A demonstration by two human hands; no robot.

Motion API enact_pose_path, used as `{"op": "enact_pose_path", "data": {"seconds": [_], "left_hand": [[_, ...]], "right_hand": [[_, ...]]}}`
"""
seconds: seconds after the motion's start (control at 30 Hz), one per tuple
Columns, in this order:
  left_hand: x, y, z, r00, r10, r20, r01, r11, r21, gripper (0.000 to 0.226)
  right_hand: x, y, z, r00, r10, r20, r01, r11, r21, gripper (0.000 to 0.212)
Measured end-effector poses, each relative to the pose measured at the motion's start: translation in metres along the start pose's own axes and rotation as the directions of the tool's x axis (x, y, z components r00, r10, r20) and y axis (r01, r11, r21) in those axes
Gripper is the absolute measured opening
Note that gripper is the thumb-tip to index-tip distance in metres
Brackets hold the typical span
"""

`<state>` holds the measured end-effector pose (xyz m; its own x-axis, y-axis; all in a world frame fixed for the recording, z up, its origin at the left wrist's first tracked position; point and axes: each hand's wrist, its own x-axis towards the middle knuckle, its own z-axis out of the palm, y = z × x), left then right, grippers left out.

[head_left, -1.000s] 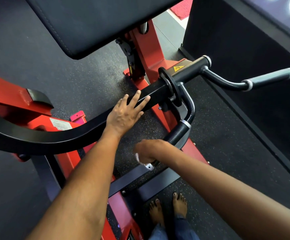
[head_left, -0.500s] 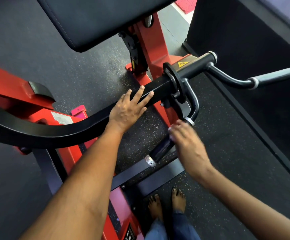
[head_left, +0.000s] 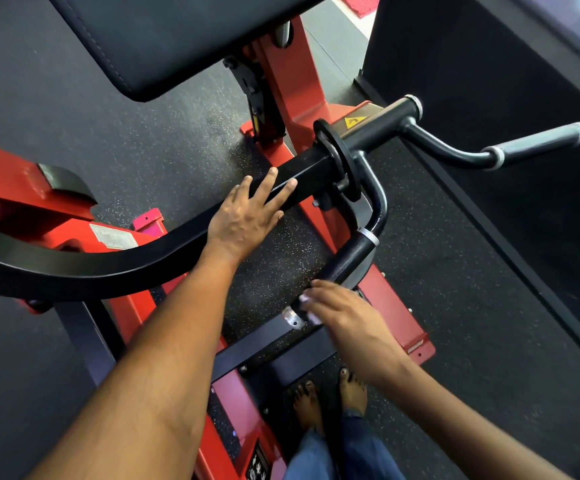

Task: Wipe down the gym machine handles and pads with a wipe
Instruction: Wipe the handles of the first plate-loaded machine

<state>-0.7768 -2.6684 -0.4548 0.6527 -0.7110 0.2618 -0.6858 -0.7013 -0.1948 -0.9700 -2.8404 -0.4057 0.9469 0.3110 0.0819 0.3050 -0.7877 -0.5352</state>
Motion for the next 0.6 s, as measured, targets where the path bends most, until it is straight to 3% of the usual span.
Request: {"op": "enact_pose_path", "data": {"seconds": [0.03, 0.07, 0.1, 0.13, 0.17, 0.2, 0.27, 0.3, 0.37, 0.43, 0.5, 0.6], "left_hand": [[-0.001, 0.000, 0.001, 1.000, 0.004, 0.001, -0.004, 1.000, 0.004, 0.051], [-0.001, 0.000, 0.001, 1.000, 0.009, 0.001, -0.009, 1.000, 0.014, 0.051], [-0.001, 0.000, 0.001, 1.000, 0.011, 0.002, -0.011, 1.000, 0.026, 0.051], [-0.001, 0.000, 0.001, 1.000, 0.015, -0.001, -0.014, 0.999, 0.037, 0.051], [-0.001, 0.000, 0.001, 1.000, 0.019, -0.003, -0.018, 0.999, 0.045, 0.051], [-0.001, 0.000, 0.001, 1.000, 0.021, -0.005, -0.021, 0.999, 0.048, 0.051], [-0.001, 0.000, 0.002, 1.000, 0.020, -0.009, -0.019, 0.999, 0.042, 0.051], [-0.001, -0.001, 0.002, 1.000, 0.015, -0.010, -0.015, 0.999, 0.035, 0.050], [-0.001, -0.001, 0.002, 1.000, 0.011, -0.009, -0.010, 1.000, 0.026, 0.051], [-0.001, 0.000, 0.003, 1.000, 0.016, -0.003, -0.015, 1.000, 0.024, 0.051], [-0.001, 0.000, 0.002, 1.000, 0.023, 0.001, -0.023, 0.999, 0.040, 0.051], [-0.001, 0.000, 0.002, 1.000, 0.021, 0.006, -0.021, 0.999, 0.048, 0.051]], "right_hand": [[-0.007, 0.000, -0.005, 0.971, 0.209, -0.113, -0.187, 0.967, 0.175, 0.032], [-0.008, 0.004, -0.010, 0.840, 0.495, -0.224, -0.399, 0.842, 0.363, 0.027], [-0.004, 0.011, -0.015, 0.603, 0.754, -0.261, -0.565, 0.635, 0.527, 0.027], [0.004, 0.022, -0.019, 0.333, 0.928, -0.169, -0.652, 0.356, 0.670, 0.030], [0.013, 0.036, -0.021, 0.154, 0.988, -0.014, -0.608, 0.106, 0.787, 0.032], [0.024, 0.048, -0.022, 0.114, 0.987, 0.112, -0.483, -0.044, 0.874, 0.033], [0.040, 0.046, -0.021, 0.206, 0.944, 0.259, -0.267, -0.201, 0.943, 0.034], [0.040, 0.036, -0.015, 0.247, 0.905, 0.346, -0.246, -0.286, 0.926, 0.034], [0.028, 0.002, -0.003, 0.292, 0.759, 0.582, -0.359, -0.478, 0.802, 0.034], [0.018, -0.014, -0.001, 0.272, 0.591, 0.760, -0.475, -0.605, 0.640, 0.030], [0.024, 0.009, -0.008, 0.249, 0.604, 0.757, -0.482, -0.601, 0.638, 0.026], [0.045, 0.044, -0.025, 0.256, 0.801, 0.541, -0.256, -0.483, 0.837, 0.028]]}}
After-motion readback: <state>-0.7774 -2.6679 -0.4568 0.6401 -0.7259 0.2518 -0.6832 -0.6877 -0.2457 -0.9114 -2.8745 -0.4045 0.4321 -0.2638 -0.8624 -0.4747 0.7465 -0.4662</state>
